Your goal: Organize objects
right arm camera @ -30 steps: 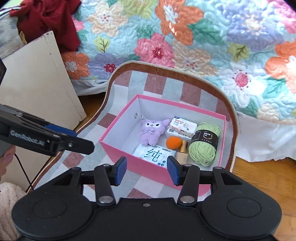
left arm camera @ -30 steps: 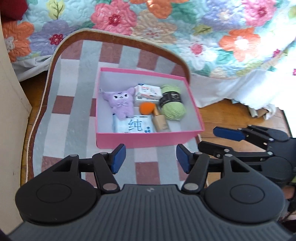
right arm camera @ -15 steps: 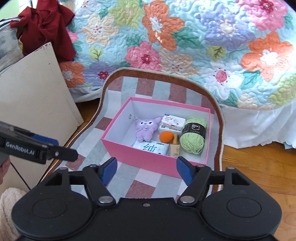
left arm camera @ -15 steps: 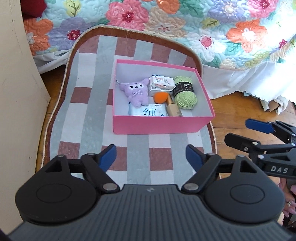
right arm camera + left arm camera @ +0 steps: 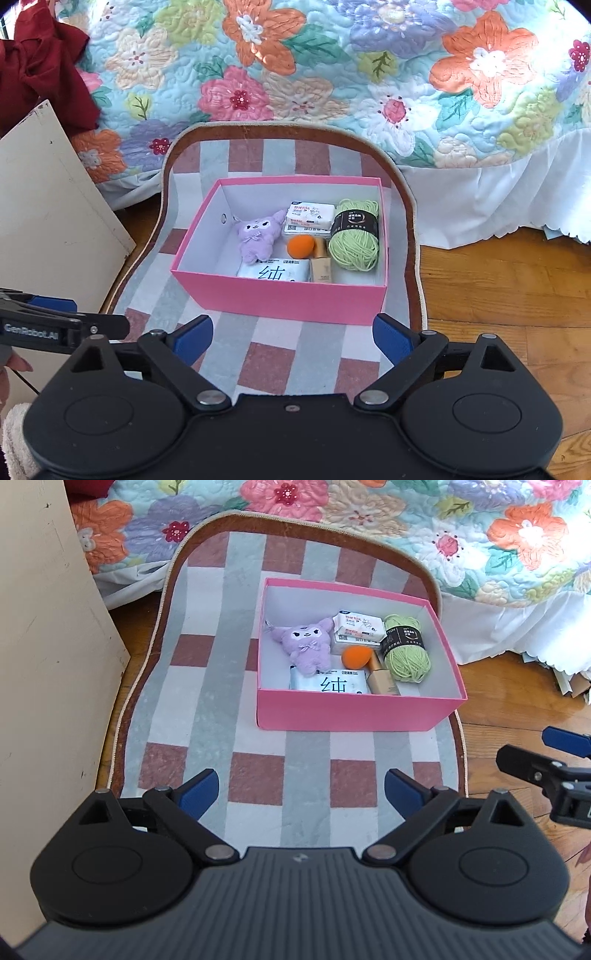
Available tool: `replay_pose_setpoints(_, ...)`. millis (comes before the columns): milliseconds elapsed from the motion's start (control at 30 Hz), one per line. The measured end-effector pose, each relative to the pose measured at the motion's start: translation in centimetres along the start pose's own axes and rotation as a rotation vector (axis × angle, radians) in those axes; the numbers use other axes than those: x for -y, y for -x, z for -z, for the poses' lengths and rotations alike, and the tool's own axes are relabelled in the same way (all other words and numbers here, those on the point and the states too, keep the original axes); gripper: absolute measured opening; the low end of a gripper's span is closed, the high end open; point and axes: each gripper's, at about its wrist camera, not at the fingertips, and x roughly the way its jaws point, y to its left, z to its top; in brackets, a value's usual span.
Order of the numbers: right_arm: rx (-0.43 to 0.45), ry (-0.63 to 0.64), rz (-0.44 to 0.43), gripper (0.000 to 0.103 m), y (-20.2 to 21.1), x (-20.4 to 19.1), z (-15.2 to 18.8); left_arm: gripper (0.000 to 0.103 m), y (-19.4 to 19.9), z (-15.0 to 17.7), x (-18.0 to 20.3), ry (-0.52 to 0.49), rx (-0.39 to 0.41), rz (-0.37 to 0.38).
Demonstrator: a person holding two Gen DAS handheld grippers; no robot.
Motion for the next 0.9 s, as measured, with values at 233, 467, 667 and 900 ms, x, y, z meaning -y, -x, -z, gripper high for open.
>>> replay_pose_setpoints(233, -0.015, 0.011, -0.005, 0.096, 0.45, -0.39, 0.37, 0.098, 0.48, 0.15, 0.25, 0.003, -0.005, 0.017)
replay_pose_setpoints(467, -0.044, 0.013, 0.005, 0.096, 0.3, -0.53, 0.58, 0.098, 0.64, 0.12, 0.07, 0.016, -0.006, -0.012)
replay_pose_setpoints(667, -0.066, 0.002, 0.022, 0.096, 0.13, -0.39, 0.65, 0.098, 0.6, 0.39, -0.02, 0.025, -0.018, -0.035)
replay_pose_setpoints(900, -0.085, -0.008, 0.046, 0.096, 0.14, -0.3, 0.67, 0.098, 0.19, 0.37, 0.09, 0.034, -0.053, -0.061)
